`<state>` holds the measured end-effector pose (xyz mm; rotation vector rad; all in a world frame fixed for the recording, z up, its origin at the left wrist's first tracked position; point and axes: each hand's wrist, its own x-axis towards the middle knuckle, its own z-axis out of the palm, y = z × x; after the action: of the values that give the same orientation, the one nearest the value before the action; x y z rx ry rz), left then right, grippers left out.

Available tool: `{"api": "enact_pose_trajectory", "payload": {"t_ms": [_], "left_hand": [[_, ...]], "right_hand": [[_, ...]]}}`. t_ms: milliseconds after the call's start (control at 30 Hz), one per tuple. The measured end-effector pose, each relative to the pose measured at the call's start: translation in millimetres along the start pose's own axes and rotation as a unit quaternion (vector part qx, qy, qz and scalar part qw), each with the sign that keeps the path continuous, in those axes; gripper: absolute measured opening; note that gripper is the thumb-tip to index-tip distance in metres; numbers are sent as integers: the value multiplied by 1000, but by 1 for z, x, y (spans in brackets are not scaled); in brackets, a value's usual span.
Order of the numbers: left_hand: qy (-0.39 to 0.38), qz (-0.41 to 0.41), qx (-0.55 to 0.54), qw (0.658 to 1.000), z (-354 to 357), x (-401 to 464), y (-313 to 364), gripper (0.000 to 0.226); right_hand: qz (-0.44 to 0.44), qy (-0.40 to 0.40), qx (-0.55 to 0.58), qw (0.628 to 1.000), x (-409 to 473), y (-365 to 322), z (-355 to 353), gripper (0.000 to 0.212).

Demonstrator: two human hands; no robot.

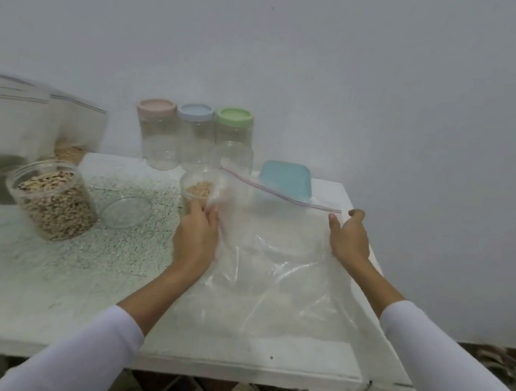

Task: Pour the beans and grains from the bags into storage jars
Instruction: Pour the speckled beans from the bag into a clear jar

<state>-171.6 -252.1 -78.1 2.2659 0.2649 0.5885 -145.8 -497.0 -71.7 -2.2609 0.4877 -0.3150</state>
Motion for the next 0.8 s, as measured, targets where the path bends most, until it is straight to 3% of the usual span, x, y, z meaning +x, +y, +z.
{"api": "enact_pose_trajectory", "payload": {"t_ms": [167, 300, 367, 433, 533, 633, 700, 800], "left_hand": [[33, 43, 75, 996, -1, -12, -7, 39], [151, 237, 119, 952, 2, -13, -1, 29], [111, 341, 108, 927, 14, -20, 5, 26], [25, 400, 138, 906, 32, -29, 8, 29], [-124, 347, 258, 893, 53, -30, 4, 43], [-193, 265, 320, 889, 61, -24, 1, 52], [-216, 246, 335, 884, 64, -19, 0, 54], [-228, 238, 357, 874, 68, -17, 7, 54]], "right_hand": [[-24, 27, -91, 995, -7, 12, 15, 48], [-91, 122, -190, 970, -10, 5, 16, 41], [-172, 135, -220, 951, -15, -2, 20, 37], [-236, 99, -220, 941, -21, -8, 29, 34], [-237, -18, -249, 939, -28, -7, 49, 39], [-199, -99, -268, 937, -24, -3, 58, 42], [-203, -75, -288, 933, -19, -4, 58, 33], [-252, 46, -288, 923, -7, -13, 55, 22]]}}
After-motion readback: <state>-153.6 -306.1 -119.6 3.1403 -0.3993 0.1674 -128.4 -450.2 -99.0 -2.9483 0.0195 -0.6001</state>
